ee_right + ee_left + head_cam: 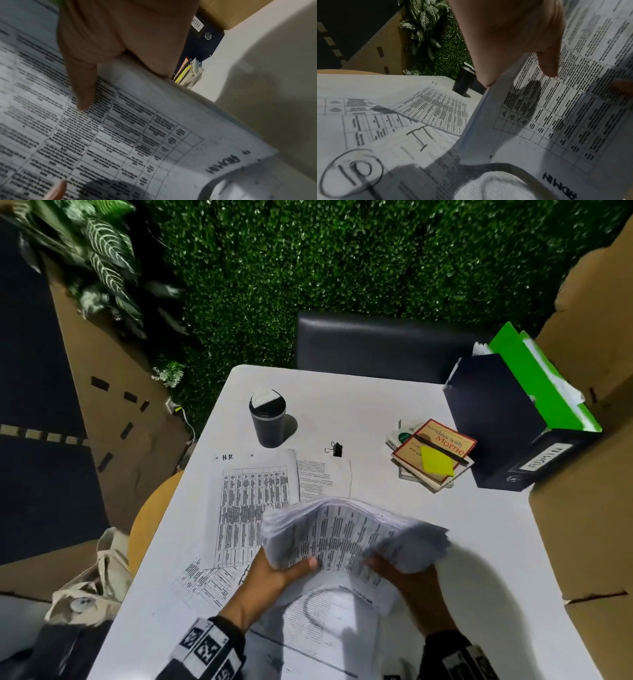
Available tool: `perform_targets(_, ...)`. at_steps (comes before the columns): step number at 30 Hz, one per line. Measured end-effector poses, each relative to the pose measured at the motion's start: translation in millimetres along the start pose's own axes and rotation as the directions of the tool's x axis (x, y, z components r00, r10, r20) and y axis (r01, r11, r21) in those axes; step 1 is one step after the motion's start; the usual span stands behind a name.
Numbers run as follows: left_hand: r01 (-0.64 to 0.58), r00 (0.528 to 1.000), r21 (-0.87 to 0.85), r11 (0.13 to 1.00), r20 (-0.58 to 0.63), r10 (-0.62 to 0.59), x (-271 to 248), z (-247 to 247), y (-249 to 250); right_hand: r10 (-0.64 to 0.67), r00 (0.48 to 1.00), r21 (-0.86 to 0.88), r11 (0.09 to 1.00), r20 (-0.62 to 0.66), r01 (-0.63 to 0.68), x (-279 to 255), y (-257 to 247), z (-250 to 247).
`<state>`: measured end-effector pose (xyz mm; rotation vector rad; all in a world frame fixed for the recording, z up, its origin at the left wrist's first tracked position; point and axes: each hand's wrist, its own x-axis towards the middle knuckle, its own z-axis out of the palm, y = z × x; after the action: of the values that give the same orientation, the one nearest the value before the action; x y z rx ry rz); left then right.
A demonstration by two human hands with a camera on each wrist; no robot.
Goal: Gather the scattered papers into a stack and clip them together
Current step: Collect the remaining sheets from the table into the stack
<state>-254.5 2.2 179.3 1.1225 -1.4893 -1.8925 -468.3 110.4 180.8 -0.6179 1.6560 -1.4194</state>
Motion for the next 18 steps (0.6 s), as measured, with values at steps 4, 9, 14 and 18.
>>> perform_targets(4, 0.038, 0.993, -0.026, 0.999, 0.113, -0.035, 1, -8, -3, -0.039, 0.998, -0.018, 0.999, -0.056, 0.038, -7, 9, 9)
perform_targets(9, 0.177, 0.979, 0.036, 0.984, 0.093, -0.179, 10, -22, -14, -0.002, 0.997, -0.293, 0.956, -0.080, -0.022, 4, 41, 20)
perform_targets(14, 0.081, 0.990, 0.040, 0.996, -0.117, -0.076, 14, -67, -1, 0.153, 0.981, -0.604, 0.795, 0.118, -0.052, 22, 25, 31)
perform_targets(18, -0.002, 0.949, 0.044, 0.999, -0.316, 0.016, 2, -126, -2, 0.083, 0.996, -0.756, 0.654, 0.028, -0.033, 50, 40, 52)
